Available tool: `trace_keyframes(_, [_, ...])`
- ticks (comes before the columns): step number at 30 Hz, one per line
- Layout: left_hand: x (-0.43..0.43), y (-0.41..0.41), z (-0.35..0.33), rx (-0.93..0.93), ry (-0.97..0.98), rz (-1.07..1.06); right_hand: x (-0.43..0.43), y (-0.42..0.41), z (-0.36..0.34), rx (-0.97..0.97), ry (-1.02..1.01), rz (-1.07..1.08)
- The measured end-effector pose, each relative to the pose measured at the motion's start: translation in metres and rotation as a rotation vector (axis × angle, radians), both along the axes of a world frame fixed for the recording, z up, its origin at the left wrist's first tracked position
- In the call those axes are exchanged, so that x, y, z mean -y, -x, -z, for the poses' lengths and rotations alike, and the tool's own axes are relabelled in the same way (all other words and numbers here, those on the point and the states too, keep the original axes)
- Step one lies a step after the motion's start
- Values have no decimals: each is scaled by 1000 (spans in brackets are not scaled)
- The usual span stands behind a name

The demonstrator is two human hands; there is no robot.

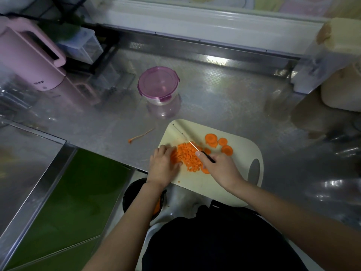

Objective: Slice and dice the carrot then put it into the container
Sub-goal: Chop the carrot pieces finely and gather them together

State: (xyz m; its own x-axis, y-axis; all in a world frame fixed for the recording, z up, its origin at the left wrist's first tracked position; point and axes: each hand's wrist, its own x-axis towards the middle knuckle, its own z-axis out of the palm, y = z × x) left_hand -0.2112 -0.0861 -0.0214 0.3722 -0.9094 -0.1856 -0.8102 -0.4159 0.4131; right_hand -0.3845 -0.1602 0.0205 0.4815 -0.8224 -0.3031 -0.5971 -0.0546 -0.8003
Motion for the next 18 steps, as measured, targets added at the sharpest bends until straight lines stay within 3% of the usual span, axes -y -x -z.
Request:
trace_keyframes(7, [-2,5,3,47,53,8,-7,-15,3,119,-131,37])
trace_keyframes(18, [4,6,-2,47,-13,-38,-18,-37,1,22,-122,9])
